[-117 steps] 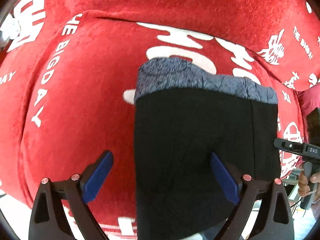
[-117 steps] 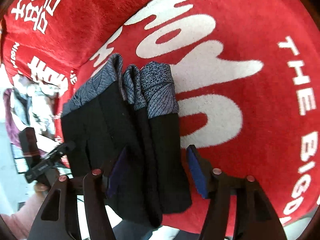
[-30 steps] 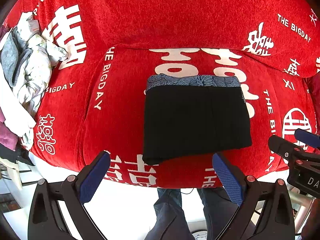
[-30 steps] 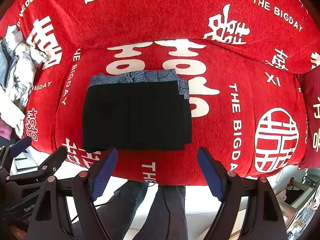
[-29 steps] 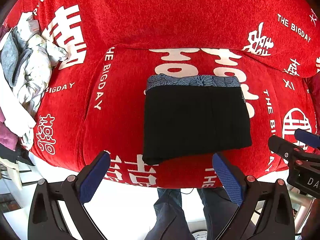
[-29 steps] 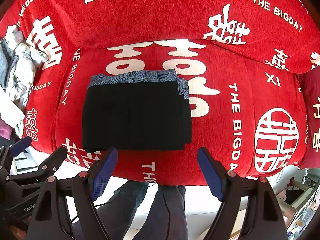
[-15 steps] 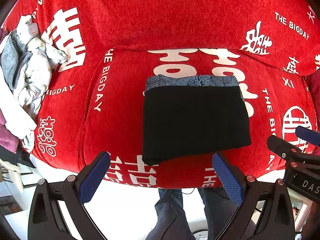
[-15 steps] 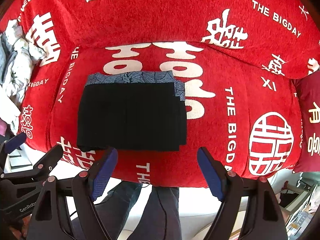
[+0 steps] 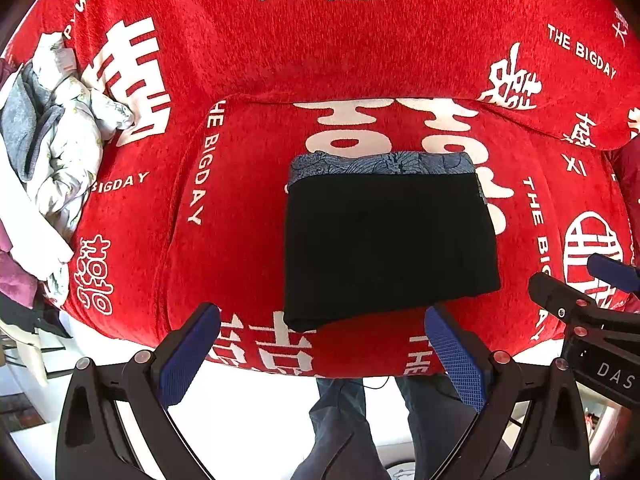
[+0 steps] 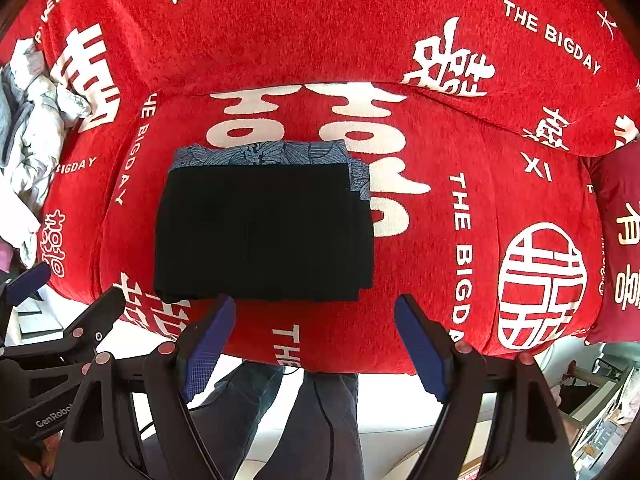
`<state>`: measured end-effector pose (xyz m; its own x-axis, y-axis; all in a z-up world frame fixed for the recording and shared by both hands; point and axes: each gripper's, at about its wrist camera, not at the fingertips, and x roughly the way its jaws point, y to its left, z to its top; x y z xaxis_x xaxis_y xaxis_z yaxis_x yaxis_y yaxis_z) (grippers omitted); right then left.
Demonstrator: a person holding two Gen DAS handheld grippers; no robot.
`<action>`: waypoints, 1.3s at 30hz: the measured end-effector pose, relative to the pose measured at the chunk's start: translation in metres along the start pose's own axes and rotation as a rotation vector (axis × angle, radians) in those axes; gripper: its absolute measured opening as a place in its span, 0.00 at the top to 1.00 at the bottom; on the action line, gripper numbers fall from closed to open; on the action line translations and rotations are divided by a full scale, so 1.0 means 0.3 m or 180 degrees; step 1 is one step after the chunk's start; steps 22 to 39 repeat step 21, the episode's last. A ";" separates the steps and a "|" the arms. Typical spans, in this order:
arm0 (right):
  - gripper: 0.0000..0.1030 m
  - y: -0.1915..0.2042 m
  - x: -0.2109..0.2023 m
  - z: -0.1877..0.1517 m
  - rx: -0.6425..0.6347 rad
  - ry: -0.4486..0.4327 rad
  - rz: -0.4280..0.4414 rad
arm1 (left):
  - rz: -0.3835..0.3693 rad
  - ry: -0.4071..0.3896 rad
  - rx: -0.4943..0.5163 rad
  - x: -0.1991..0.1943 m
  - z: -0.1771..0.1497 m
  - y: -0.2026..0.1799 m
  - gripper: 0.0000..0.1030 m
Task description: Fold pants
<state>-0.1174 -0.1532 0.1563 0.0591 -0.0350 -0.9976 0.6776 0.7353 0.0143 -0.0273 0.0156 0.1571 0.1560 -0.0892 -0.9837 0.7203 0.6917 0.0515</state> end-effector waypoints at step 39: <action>0.18 0.019 0.006 0.000 -0.0048 0.0017 -0.0005 | -0.0012 -0.0111 0.0083 -0.010 0.001 0.001 0.01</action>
